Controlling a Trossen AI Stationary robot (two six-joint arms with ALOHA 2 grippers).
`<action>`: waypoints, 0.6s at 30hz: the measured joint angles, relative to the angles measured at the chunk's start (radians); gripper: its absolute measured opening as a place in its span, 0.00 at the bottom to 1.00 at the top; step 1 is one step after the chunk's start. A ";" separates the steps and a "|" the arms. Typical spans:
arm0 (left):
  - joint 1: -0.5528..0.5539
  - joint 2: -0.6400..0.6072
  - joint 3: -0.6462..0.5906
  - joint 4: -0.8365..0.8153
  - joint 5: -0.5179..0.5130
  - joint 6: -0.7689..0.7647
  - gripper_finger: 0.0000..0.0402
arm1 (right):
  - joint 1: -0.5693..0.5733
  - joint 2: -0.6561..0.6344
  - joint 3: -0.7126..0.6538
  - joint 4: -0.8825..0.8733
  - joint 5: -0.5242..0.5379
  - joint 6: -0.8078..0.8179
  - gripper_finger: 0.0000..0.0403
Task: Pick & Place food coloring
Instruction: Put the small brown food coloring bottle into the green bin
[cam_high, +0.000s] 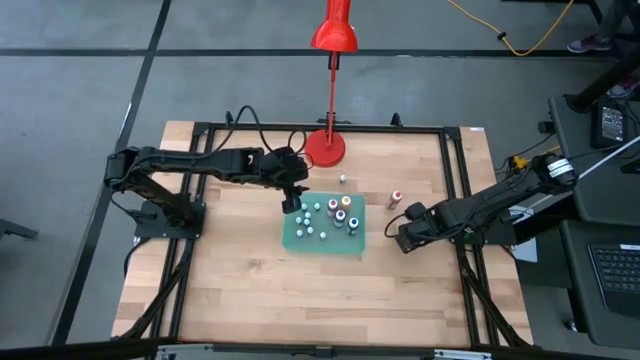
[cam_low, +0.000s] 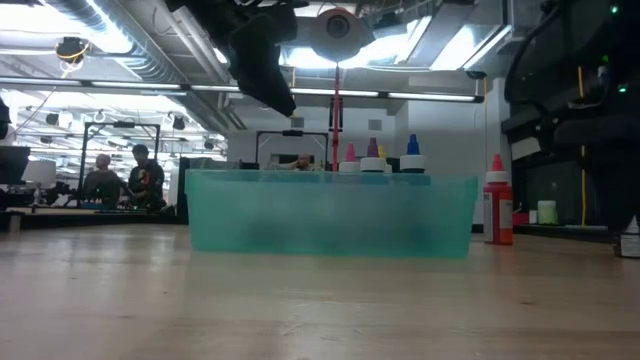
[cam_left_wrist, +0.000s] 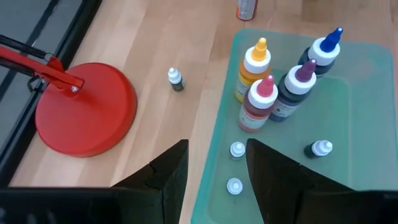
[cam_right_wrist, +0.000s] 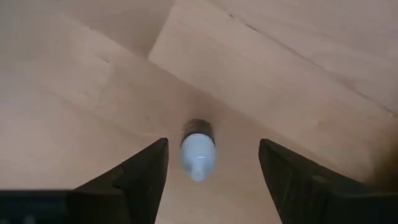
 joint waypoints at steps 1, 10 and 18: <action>-0.001 0.000 0.000 0.000 0.000 -0.002 0.39 | 0.000 0.000 -0.001 -0.003 -0.001 -0.001 0.61; -0.004 0.000 0.000 0.002 -0.016 -0.006 0.39 | 0.000 -0.001 -0.001 0.038 -0.012 -0.057 0.45; -0.004 0.000 0.000 0.026 -0.016 -0.011 0.39 | 0.000 -0.001 -0.001 0.039 -0.019 -0.072 0.28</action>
